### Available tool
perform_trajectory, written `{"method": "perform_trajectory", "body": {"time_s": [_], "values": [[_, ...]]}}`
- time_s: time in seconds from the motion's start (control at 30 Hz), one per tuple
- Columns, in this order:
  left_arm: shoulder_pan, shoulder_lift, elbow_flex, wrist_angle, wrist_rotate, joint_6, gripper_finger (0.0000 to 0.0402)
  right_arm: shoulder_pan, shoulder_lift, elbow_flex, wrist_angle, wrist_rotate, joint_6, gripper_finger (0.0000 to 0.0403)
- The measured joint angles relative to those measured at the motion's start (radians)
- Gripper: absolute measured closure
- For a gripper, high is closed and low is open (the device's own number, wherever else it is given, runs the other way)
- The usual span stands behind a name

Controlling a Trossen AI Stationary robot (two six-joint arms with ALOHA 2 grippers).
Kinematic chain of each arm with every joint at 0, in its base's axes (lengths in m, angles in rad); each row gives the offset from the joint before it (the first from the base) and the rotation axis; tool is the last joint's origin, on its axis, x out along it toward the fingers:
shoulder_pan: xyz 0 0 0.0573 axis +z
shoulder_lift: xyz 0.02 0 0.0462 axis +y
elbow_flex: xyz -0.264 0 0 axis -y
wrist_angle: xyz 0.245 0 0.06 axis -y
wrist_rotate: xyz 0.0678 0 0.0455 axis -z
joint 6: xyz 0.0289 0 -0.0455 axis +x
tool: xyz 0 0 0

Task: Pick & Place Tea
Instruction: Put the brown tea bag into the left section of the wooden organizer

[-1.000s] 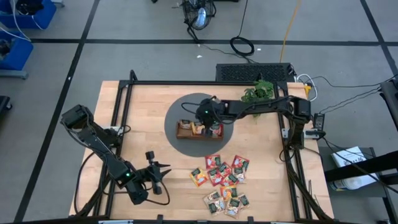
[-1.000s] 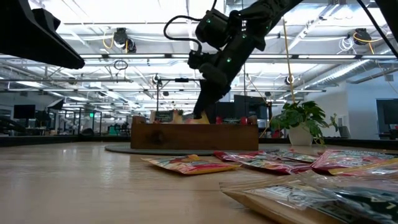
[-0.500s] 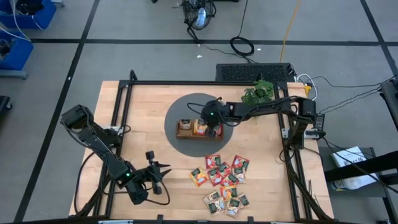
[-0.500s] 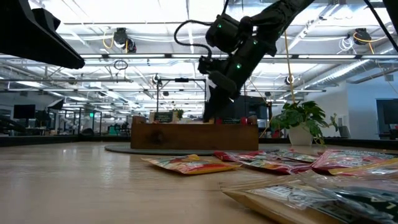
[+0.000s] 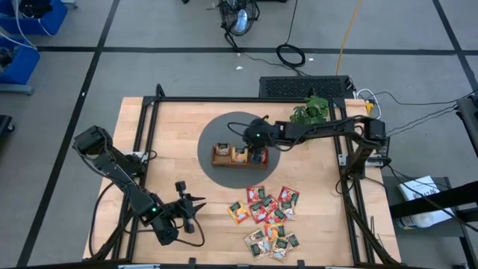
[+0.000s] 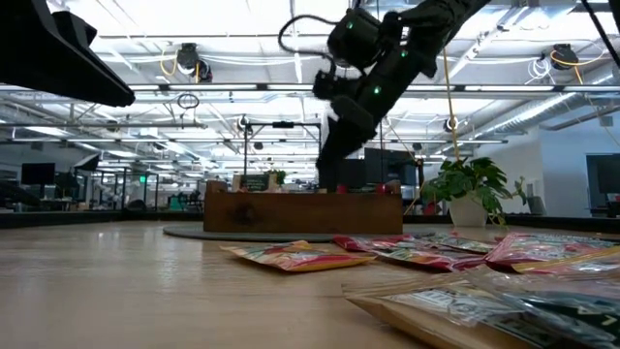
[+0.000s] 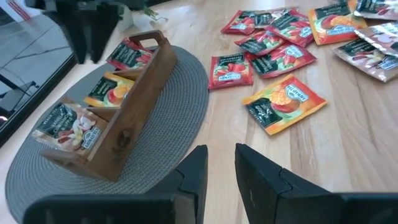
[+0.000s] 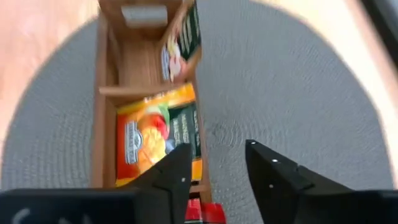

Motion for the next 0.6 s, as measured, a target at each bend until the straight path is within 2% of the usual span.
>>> {"method": "perform_trajectory", "body": {"time_s": [0.13,0.3,0.47,0.53,0.6], "values": [[0.000,0.000,0.000,-0.004,0.000,0.010,0.0314,0.013,-0.075,0.000,-0.006,0.005,-0.029,0.0235],[0.000,0.000,0.000,-0.003,0.000,0.011,0.0314,0.055,-0.245,0.000,-0.092,-0.010,-0.017,0.0239],[0.004,0.000,0.000,-0.003,0.000,0.003,0.0314,0.185,-0.441,0.001,-0.298,-0.019,0.032,0.0279],[0.012,0.000,0.000,-0.003,0.000,0.003,0.0314,0.274,-0.502,-0.019,-0.387,0.048,0.076,0.0306],[0.027,0.000,0.000,0.003,0.000,-0.001,0.0314,0.374,-0.547,-0.079,-0.463,0.164,0.144,0.0338]]}}
